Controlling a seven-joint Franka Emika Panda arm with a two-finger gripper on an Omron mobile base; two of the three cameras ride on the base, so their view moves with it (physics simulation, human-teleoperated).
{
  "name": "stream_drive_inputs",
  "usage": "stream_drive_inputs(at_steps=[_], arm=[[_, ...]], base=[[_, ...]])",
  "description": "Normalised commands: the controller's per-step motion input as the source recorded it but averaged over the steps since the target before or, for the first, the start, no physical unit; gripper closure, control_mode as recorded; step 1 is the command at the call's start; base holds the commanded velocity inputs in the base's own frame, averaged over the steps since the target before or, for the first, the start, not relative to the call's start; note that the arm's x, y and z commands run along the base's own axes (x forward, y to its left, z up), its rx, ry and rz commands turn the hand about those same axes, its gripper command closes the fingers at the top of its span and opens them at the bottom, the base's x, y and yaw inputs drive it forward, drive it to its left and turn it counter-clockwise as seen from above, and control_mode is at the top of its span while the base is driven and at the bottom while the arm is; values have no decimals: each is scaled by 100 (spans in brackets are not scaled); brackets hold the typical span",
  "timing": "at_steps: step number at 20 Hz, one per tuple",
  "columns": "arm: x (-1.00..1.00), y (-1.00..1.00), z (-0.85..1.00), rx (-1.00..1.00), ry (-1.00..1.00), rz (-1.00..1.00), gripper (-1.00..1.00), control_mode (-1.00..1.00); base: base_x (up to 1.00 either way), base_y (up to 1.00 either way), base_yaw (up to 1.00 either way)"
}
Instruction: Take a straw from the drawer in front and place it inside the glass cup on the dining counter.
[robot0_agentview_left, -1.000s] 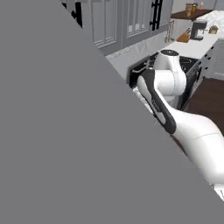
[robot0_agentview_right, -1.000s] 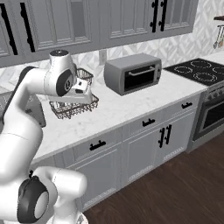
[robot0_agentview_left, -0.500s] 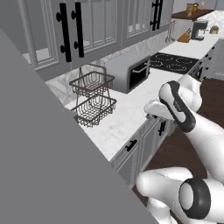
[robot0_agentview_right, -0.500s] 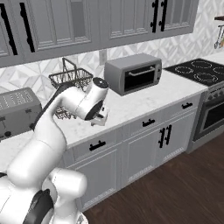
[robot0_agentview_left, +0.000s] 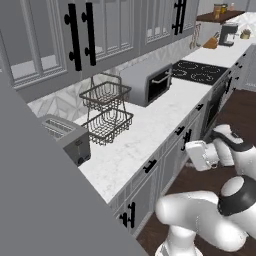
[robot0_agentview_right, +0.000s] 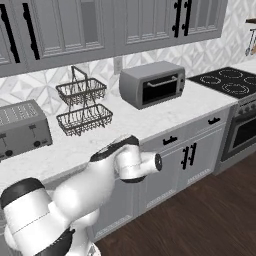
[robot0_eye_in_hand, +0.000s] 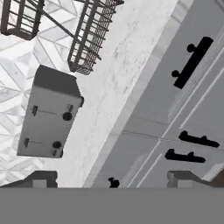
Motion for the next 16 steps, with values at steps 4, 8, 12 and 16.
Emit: stream_drive_inputs(at_steps=[4, 8, 12, 16], arm=[[65, -1, -84, 45, 8, 0, -100, -100], [51, 0, -44, 35, 0, 0, -100, -100], [49, 2, -36, 2, 0, 0, -100, -100], [44, -1, -32, 0, 0, 0, -100, -100]], base=[[0, 0, 0], [0, 0, 0], [0, 0, 0], [0, 0, 0]])
